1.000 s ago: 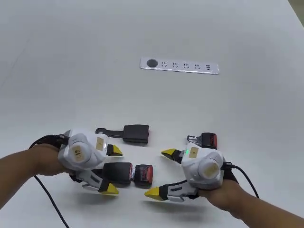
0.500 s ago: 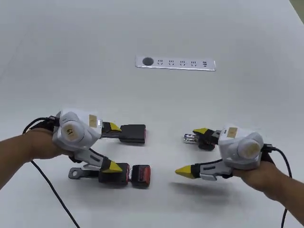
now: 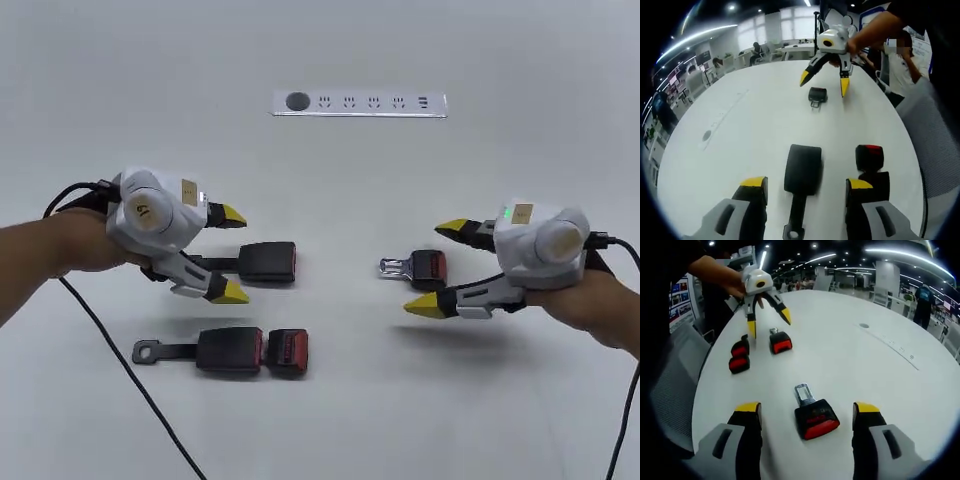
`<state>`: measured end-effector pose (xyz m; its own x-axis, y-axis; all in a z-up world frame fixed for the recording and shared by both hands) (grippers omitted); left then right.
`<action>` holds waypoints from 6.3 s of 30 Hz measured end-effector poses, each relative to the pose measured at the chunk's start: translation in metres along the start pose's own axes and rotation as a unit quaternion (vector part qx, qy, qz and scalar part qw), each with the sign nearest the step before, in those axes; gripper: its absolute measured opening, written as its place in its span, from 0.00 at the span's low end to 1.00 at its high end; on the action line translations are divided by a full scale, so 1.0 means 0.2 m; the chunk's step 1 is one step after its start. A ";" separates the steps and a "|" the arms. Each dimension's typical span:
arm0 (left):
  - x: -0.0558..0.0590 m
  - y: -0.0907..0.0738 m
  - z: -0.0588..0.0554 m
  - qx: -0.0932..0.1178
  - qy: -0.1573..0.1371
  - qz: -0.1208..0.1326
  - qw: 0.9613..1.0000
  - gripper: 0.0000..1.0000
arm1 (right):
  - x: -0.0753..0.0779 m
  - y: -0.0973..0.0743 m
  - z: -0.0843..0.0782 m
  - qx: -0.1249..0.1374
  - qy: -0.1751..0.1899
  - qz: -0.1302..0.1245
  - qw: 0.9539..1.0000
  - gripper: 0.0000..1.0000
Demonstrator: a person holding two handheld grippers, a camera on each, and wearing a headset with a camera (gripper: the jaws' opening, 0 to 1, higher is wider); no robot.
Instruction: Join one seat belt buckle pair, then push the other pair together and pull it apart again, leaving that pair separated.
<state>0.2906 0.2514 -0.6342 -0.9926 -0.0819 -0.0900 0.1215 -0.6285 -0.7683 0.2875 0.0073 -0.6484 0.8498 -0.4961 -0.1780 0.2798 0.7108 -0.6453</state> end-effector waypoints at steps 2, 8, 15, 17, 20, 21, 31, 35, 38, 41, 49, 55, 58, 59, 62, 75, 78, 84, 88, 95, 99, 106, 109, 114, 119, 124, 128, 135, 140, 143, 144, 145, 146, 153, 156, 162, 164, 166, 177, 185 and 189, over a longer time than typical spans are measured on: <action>-0.01 0.03 0.00 -0.004 0.004 -0.003 1.000 0.65 | 0.01 0.01 -0.03 -0.014 -0.004 0.006 1.000 0.73; -0.02 0.07 0.01 -0.010 0.009 -0.020 1.000 0.63 | 0.06 0.03 -0.08 -0.031 -0.002 0.017 0.999 0.69; -0.03 0.11 -0.05 -0.020 0.002 -0.028 0.999 0.55 | 0.05 0.02 -0.12 -0.054 -0.012 0.029 0.998 0.59; -0.02 0.11 -0.06 -0.026 0.004 -0.031 0.999 0.51 | 0.05 0.03 -0.12 -0.051 -0.014 0.033 0.998 0.57; -0.01 0.11 -0.08 -0.027 0.015 -0.032 0.999 0.46 | 0.06 0.04 -0.12 -0.056 -0.027 0.032 0.998 0.50; -0.01 0.11 -0.08 -0.031 0.011 -0.032 0.999 0.46 | 0.06 0.04 -0.12 -0.061 -0.036 0.032 0.997 0.46; -0.02 0.12 -0.08 -0.034 0.025 -0.038 0.998 0.37 | 0.08 0.03 -0.12 -0.072 -0.062 0.035 0.995 0.35; -0.02 0.12 -0.08 -0.036 0.033 -0.042 0.998 0.33 | 0.08 0.02 -0.11 -0.075 -0.064 0.040 0.994 0.35; -0.03 0.13 -0.09 -0.037 0.034 -0.044 0.998 0.33 | 0.09 0.02 -0.11 -0.079 -0.069 0.043 0.994 0.34; -0.04 0.13 -0.11 -0.040 0.035 -0.046 0.997 0.33 | 0.09 0.02 -0.11 -0.082 -0.071 0.045 0.993 0.34; -0.04 0.13 -0.10 -0.048 0.034 -0.047 0.997 0.32 | 0.08 0.06 -0.07 -0.079 -0.074 0.047 0.993 0.34; -0.04 0.13 -0.10 -0.055 0.035 -0.050 0.997 0.32 | 0.04 0.10 -0.04 -0.075 -0.077 0.049 0.993 0.34; -0.04 0.13 -0.10 -0.057 0.036 -0.052 0.996 0.32 | 0.04 0.13 -0.02 -0.071 -0.078 0.051 0.993 0.34; -0.04 0.13 -0.10 -0.057 0.035 -0.052 0.996 0.32 | 0.04 0.14 -0.01 -0.069 -0.079 0.051 0.993 0.34; -0.04 0.13 -0.10 -0.059 0.035 -0.053 0.996 0.32 | 0.02 0.17 0.01 -0.065 -0.081 0.053 0.993 0.34; -0.03 0.13 -0.09 -0.060 0.033 -0.056 0.996 0.32 | -0.05 0.30 0.07 -0.051 -0.085 0.057 0.993 0.34; -0.03 0.13 -0.10 -0.063 0.034 -0.056 0.996 0.32 | -0.07 0.31 0.08 -0.049 -0.085 0.059 0.993 0.34; -0.04 0.13 -0.09 -0.067 0.032 -0.055 0.996 0.32 | -0.10 0.35 0.11 -0.047 -0.086 0.060 0.993 0.34; -0.04 0.14 -0.09 -0.071 0.031 -0.056 0.995 0.32 | -0.13 0.39 0.14 -0.041 -0.084 0.061 0.994 0.34; -0.03 0.13 -0.09 -0.071 0.030 -0.056 0.995 0.32 | -0.16 0.45 0.18 -0.032 -0.085 0.063 0.994 0.34; -0.04 0.13 -0.09 -0.071 0.030 -0.056 0.995 0.32 | -0.17 0.47 0.20 -0.030 -0.086 0.065 0.994 0.34; -0.04 0.13 -0.09 -0.075 0.030 -0.055 0.995 0.32 | -0.19 0.51 0.23 -0.025 -0.083 0.067 0.994 0.34; -0.05 0.13 -0.10 -0.076 0.027 -0.054 0.995 0.32 | -0.20 0.50 0.23 -0.026 -0.083 0.068 0.994 0.34; -0.05 0.14 -0.09 -0.086 0.031 -0.053 0.994 0.32 | -0.19 0.51 0.24 -0.028 -0.082 0.065 0.994 0.34; -0.05 0.14 -0.09 -0.094 0.039 -0.055 0.993 0.32 | -0.19 0.52 0.24 -0.030 -0.080 0.064 0.994 0.33; -0.06 0.14 -0.09 -0.095 0.041 -0.056 0.993 0.32 | -0.19 0.53 0.25 -0.030 -0.079 0.066 0.994 0.33; -0.06 0.15 -0.10 -0.099 0.044 -0.060 0.992 0.31 | -0.21 0.57 0.27 -0.029 -0.079 0.066 0.994 0.33; -0.05 0.16 -0.10 -0.094 0.047 -0.059 0.993 0.31 | -0.23 0.58 0.28 -0.032 -0.076 0.061 0.995 0.33; -0.05 0.16 -0.10 -0.099 0.049 -0.061 0.992 0.31 | -0.23 0.58 0.28 -0.037 -0.075 0.054 0.995 0.33; -0.05 0.16 -0.10 -0.097 0.047 -0.059 0.992 0.31 | -0.23 0.58 0.27 -0.039 -0.077 0.051 0.995 0.33; -0.06 0.16 -0.10 -0.097 0.047 -0.059 0.993 0.31 | -0.23 0.59 0.27 -0.040 -0.078 0.050 0.995 0.33; -0.05 0.16 -0.10 -0.095 0.047 -0.059 0.993 0.31 | -0.23 0.59 0.27 -0.040 -0.077 0.050 0.995 0.33; -0.05 0.16 -0.10 -0.095 0.046 -0.059 0.993 0.31 | -0.23 0.58 0.27 -0.040 -0.077 0.049 0.995 0.33; -0.05 0.15 -0.11 -0.078 0.049 -0.058 0.994 0.32 | -0.23 0.59 0.28 -0.041 -0.080 0.053 0.995 0.33; -0.06 0.14 -0.11 -0.064 0.048 -0.058 0.995 0.32 | -0.23 0.60 0.28 -0.038 -0.081 0.054 0.995 0.33; -0.05 0.15 -0.10 -0.063 0.049 -0.059 0.995 0.32 | -0.23 0.60 0.28 -0.037 -0.084 0.058 0.994 0.33; -0.05 0.15 -0.10 -0.062 0.049 -0.059 0.995 0.32 | -0.23 0.60 0.28 -0.037 -0.086 0.059 0.994 0.33; -0.05 0.15 -0.11 -0.063 0.049 -0.059 0.995 0.32 | -0.23 0.60 0.28 -0.038 -0.087 0.059 0.994 0.33; -0.04 0.13 -0.10 -0.049 0.054 -0.058 0.996 0.32 | -0.24 0.59 0.29 -0.040 -0.097 0.065 0.992 0.33; -0.04 0.13 -0.11 -0.044 0.049 -0.056 0.996 0.32 | -0.24 0.58 0.28 -0.042 -0.107 0.066 0.991 0.33; -0.04 0.13 -0.11 -0.042 0.047 -0.055 0.996 0.32 | -0.23 0.55 0.26 -0.044 -0.107 0.065 0.991 0.33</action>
<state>0.3009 0.2536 -0.6670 -0.9966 0.0592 -0.0573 0.0141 -0.5626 -0.8266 0.3028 0.1346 -0.6721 0.9541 -0.2791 -0.1089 0.1290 0.7106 -0.6917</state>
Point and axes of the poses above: the centre of the closed fingertips' face, and the gripper's own axes: y roughly forward along the fingers, x roughly to its right, z roughly out of its top, the point moved 3 cm from there along -y, roughly backward along the fingers, and after that the axes turned 8 degrees about y, right-handed, at the moved point
